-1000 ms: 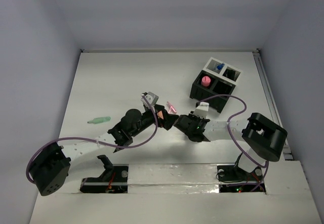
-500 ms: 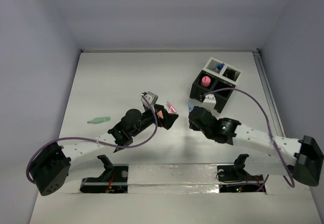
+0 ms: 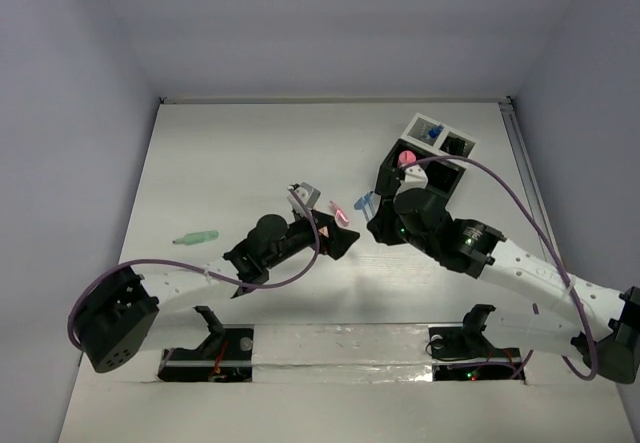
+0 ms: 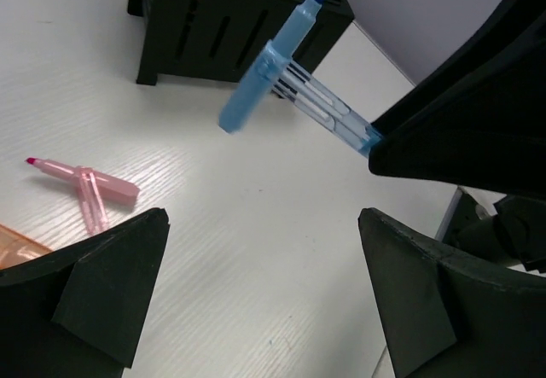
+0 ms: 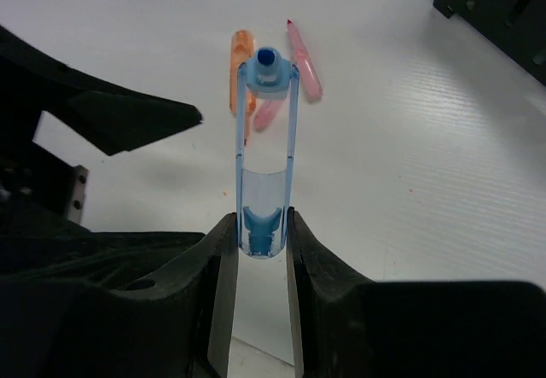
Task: Sort the stationery into containers
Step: Pick up the pen from the center of the board, then close the pen cap on the pen.
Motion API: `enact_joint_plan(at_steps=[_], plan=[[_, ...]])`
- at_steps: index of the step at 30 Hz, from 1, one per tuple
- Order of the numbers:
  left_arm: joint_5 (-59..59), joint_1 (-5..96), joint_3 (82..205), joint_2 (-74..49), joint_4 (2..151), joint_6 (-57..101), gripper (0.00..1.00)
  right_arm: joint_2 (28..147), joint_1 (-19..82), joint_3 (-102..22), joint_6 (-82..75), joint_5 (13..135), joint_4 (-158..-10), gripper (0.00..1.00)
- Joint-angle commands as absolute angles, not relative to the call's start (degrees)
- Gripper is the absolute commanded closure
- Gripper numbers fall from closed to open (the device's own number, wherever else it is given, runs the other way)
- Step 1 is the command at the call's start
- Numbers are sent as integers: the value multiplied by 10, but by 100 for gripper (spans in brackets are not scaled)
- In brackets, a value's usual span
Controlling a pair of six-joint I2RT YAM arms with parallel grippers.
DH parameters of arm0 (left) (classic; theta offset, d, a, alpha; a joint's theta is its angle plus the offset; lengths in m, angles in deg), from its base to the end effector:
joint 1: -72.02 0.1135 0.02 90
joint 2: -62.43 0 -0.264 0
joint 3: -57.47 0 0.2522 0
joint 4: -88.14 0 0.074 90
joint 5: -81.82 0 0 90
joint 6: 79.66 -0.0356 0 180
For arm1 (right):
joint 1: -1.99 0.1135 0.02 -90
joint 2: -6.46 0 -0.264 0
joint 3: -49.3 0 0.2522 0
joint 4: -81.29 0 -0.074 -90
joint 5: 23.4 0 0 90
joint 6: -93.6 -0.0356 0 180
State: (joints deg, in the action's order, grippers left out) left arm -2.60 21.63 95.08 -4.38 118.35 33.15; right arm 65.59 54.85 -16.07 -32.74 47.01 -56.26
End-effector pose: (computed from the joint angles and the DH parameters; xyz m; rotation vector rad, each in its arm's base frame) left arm 0.1539 -0.1914 0.2351 0.4744 1.5885 -1.0696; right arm 0.1436 0.1698 0.3040 -0.1253 2.2037 0.5128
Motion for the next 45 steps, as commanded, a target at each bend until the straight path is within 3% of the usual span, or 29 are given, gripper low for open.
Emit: enact_joint_plan(at_steps=[1, 11, 22, 30, 45], plan=[[27, 218, 951, -63, 1265, 366, 9, 639, 544, -210, -296, 507, -564, 81], [1, 218, 953, -53, 1271, 340, 7, 635, 528, -290, -281, 594, -509, 82], [-53, 207, 918, 48, 1287, 278, 10, 657, 517, -381, -277, 701, -411, 86], [-32, 191, 925, 63, 1280, 258, 14, 664, 517, -378, -288, 754, -410, 87], [-33, 175, 929, 68, 1275, 245, 40, 669, 517, -359, -299, 779, -408, 87]])
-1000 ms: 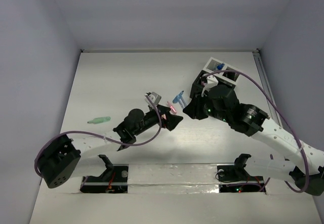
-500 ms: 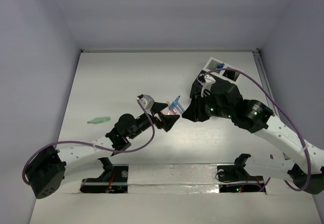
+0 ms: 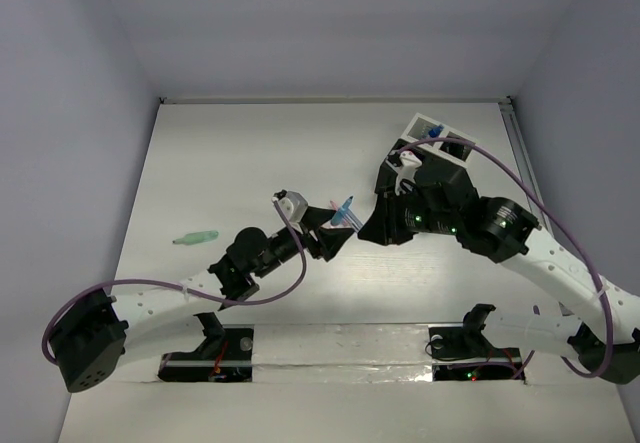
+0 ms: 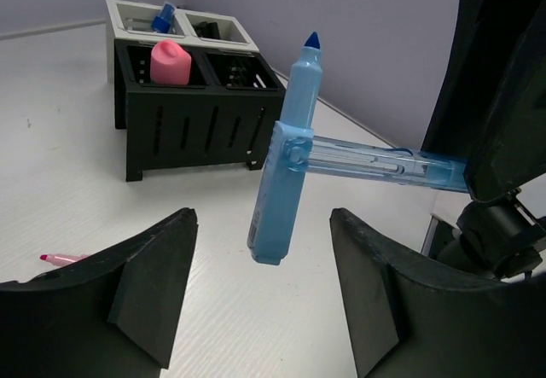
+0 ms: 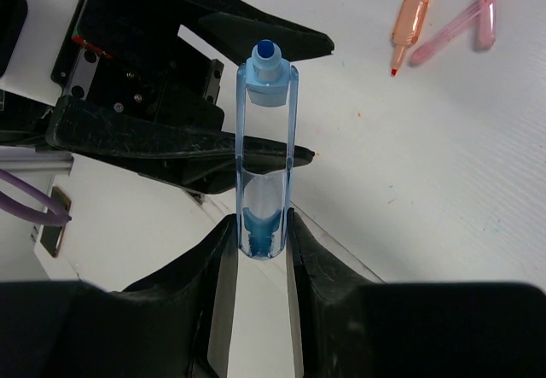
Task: Sort the stationery into containers
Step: Close the pen cap on the pen.
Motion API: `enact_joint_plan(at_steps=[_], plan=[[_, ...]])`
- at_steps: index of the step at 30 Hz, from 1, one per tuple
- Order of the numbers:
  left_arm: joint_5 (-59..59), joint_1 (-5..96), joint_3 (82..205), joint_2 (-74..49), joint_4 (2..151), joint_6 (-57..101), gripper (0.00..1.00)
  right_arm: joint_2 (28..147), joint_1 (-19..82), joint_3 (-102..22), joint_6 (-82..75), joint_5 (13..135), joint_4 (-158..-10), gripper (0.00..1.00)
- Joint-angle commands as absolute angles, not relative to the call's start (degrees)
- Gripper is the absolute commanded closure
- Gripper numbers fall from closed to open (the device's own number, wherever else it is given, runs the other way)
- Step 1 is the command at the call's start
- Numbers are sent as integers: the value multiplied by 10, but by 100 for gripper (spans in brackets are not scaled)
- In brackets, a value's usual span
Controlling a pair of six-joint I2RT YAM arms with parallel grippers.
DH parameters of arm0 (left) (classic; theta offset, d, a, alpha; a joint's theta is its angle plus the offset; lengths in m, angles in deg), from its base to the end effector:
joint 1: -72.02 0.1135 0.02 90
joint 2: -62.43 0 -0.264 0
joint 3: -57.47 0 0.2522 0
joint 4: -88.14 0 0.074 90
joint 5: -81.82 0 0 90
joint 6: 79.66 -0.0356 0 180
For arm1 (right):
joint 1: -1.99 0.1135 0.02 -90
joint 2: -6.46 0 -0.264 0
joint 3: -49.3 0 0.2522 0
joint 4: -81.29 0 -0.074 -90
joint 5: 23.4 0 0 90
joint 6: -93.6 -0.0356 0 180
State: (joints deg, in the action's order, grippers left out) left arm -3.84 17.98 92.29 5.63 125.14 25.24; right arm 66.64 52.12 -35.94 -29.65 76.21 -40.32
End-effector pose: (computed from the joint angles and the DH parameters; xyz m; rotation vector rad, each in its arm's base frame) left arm 0.1241 -0.1757 0.2684 0.5291 1.2838 -1.0666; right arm 0.1290 0.1637 0.3894 -0.4452 2.2828 0.9791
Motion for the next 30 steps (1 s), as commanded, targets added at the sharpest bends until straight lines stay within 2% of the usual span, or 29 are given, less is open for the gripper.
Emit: enact_joint_plan(at_steps=[1, 16, 18, 19, 30], plan=[[-33, 175, 929, 68, 1276, 244, 41, 670, 517, -360, -299, 779, -406, 87], [-14, 160, 938, 71, 1240, 229, 61, 679, 517, -397, -285, 747, -358, 88], [-17, 159, 940, 72, 1229, 225, 78, 679, 517, -400, -283, 747, -356, 88], [-21, 159, 940, 76, 1225, 225, 100, 680, 517, -404, -282, 748, -352, 89], [-37, 154, 934, 102, 1226, 230, 100, 694, 512, -421, -273, 749, -341, 89]])
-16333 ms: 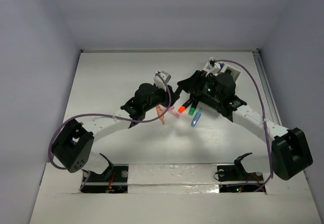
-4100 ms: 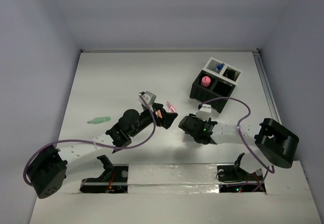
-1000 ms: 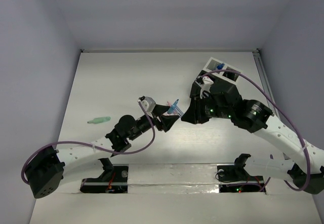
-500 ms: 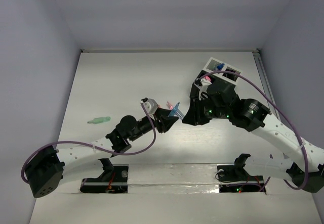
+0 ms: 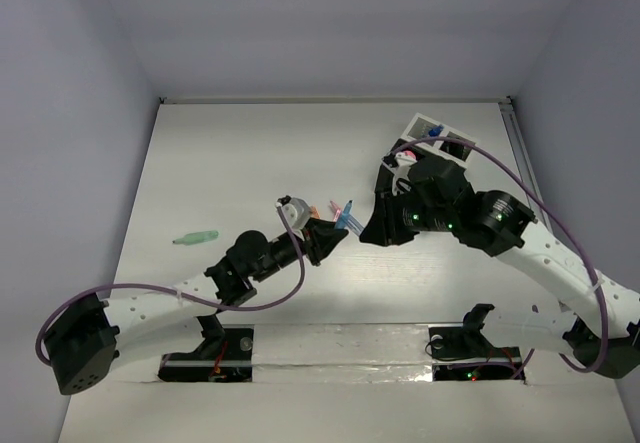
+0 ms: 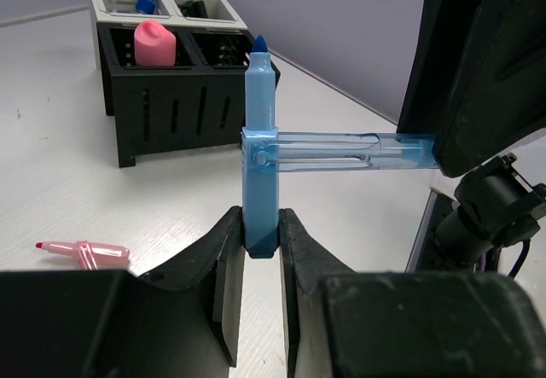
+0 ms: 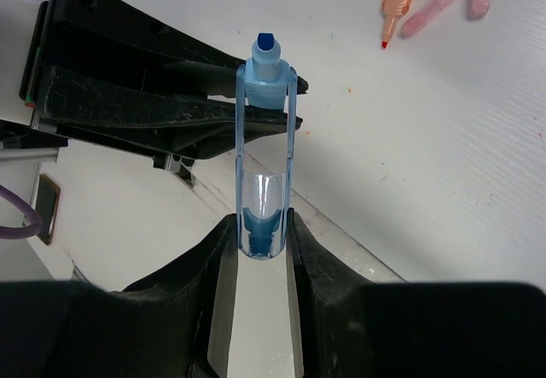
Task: Sort the stationery into containers
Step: Close the pen cap on the pen.
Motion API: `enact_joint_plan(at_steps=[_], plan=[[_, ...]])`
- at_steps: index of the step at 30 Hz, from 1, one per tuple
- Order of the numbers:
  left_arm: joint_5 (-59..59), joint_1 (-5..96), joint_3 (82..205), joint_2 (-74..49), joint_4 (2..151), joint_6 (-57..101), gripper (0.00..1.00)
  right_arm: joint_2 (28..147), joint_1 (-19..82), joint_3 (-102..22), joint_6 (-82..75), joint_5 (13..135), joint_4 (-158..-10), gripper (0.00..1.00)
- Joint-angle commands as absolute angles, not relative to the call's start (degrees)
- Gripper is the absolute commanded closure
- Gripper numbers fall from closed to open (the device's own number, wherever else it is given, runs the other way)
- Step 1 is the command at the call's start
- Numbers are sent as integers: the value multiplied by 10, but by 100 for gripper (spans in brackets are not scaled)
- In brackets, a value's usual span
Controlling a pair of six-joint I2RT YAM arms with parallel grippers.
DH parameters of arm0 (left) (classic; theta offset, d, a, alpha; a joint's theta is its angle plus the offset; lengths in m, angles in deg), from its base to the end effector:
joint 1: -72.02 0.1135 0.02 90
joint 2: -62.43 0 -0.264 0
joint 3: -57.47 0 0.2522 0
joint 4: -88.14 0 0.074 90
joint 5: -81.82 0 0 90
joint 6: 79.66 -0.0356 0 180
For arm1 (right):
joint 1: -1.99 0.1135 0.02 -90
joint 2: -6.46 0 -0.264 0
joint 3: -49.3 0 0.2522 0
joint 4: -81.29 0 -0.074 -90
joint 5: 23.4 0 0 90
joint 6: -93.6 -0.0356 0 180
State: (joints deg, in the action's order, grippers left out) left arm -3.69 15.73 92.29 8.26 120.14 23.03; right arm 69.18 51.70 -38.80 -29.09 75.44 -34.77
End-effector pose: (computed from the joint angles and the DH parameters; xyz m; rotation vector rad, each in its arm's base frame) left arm 0.1144 -0.1764 0.2680 0.5963 1.3022 -1.0582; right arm 0.1331 0.1654 0.3882 -0.4451 2.3689 0.9043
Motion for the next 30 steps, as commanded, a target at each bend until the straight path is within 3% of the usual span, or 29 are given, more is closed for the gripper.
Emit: enact_joint_plan(at_steps=[1, 8, 13, 30], plan=[[-34, 154, 933, 102, 1225, 229, 100, 696, 512, -425, -272, 743, -337, 89], [2, 144, 938, 89, 1178, 224, 100, 727, 512, -508, -233, 705, -311, 95], [12, 118, 925, 86, 1165, 222, 100, 729, 507, -527, -219, 639, -317, 93], [-21, 76, 927, 105, 1133, 208, 100, 795, 507, -516, -193, 662, -394, 92]])
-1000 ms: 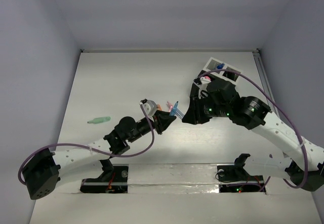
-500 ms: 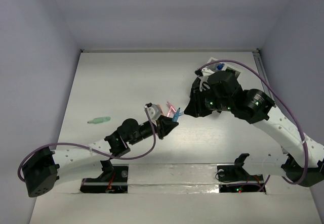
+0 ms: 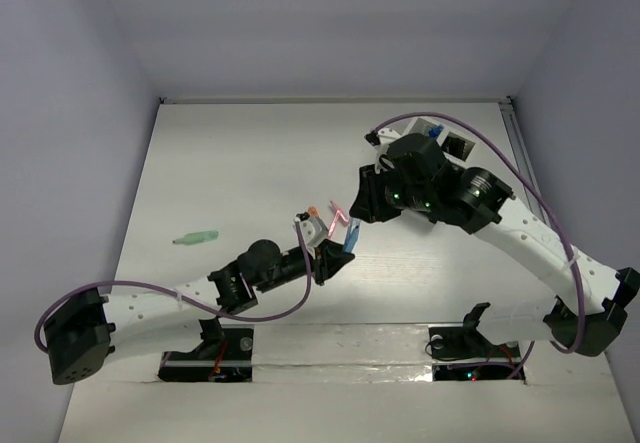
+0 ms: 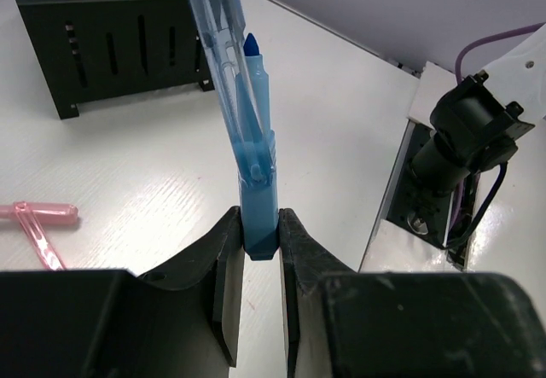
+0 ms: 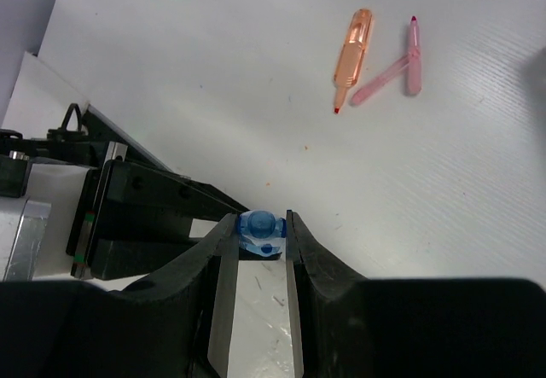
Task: Sort the stationery into containers
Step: Close the pen cap on the pen.
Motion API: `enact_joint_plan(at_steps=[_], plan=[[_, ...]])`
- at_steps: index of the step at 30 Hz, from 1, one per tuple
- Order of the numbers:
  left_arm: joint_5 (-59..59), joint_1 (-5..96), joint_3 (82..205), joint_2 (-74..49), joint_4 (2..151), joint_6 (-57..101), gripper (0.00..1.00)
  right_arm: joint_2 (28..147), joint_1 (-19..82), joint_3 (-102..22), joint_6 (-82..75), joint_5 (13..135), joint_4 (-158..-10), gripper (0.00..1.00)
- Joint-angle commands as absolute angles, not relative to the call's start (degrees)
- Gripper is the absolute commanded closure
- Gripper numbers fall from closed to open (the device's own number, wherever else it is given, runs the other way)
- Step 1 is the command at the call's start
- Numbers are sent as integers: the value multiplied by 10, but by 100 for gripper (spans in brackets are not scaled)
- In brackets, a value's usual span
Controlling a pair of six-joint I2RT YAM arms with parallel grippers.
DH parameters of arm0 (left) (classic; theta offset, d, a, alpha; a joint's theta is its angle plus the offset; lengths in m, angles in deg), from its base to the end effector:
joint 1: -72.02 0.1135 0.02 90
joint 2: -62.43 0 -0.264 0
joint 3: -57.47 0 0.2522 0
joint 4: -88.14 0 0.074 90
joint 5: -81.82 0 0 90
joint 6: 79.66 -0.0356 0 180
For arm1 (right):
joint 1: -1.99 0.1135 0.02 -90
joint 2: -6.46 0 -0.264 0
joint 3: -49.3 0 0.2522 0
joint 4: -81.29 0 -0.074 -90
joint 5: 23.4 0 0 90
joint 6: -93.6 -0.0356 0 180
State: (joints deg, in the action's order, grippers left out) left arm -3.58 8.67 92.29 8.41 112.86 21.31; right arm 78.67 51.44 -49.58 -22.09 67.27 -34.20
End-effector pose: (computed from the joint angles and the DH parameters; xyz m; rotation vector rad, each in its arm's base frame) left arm 0.0926 -0.1908 0.2547 0.7574 1.3821 -1.0978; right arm 0.1630 0.1912 0.4108 -0.4866 2.2805 0.7067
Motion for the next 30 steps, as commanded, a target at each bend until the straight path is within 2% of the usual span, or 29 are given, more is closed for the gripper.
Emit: enact_joint_plan(at_steps=[1, 8, 30], plan=[[-26, 76, 927, 109, 1132, 209, 100, 796, 507, -517, -193, 662, -392, 92], [-75, 76, 921, 134, 1133, 226, 100, 768, 507, -479, -209, 679, -409, 93], [-113, 76, 937, 143, 1167, 234, 100, 700, 507, -329, -266, 730, -515, 96]])
